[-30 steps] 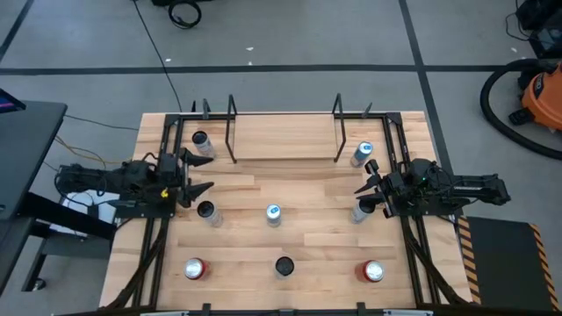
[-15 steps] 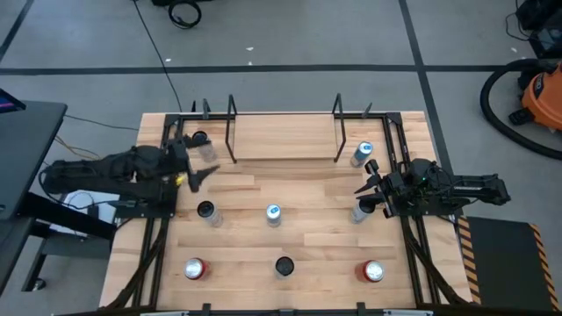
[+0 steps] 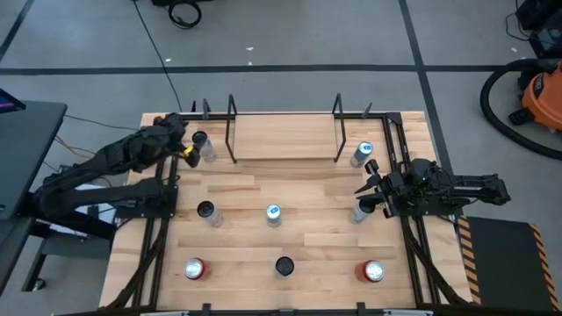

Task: Place canned beverage on shelf
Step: Put the top white pink soda can on the shelf

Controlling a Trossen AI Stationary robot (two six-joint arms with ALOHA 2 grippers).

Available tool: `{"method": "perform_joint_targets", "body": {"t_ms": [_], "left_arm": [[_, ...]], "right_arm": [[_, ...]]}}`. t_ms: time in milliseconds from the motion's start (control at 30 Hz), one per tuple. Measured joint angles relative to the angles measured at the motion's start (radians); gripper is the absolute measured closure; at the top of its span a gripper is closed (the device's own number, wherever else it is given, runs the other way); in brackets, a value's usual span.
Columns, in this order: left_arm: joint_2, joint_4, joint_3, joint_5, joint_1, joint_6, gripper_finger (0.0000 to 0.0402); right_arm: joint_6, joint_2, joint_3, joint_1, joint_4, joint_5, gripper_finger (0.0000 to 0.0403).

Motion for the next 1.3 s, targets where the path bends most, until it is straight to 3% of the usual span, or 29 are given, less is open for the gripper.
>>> {"method": "perform_joint_targets", "body": {"t_ms": [233,667,1000,1300], "left_arm": [[0.1,-0.001,0.0,0.023,0.131,0.007,0.0004],[0.267,-0.001,-0.001,0.024,0.24,0.001,0.0004],[0.326,-0.002,-0.002,0.097,0.26,-0.002,0.0004],[0.325,-0.009,-0.002,0.099,0.26,0.034,0.0004]], "right_arm": [[0.0,0.0,0.0,0.0,0.0,0.0,0.0325],[0.0,0.0,0.0,0.0,0.0,0.0,0.0325],[0.0,0.0,0.0,0.0,0.0,0.0,0.0325],[0.0,0.0,0.0,0.0,0.0,0.0,0.0325]]}}
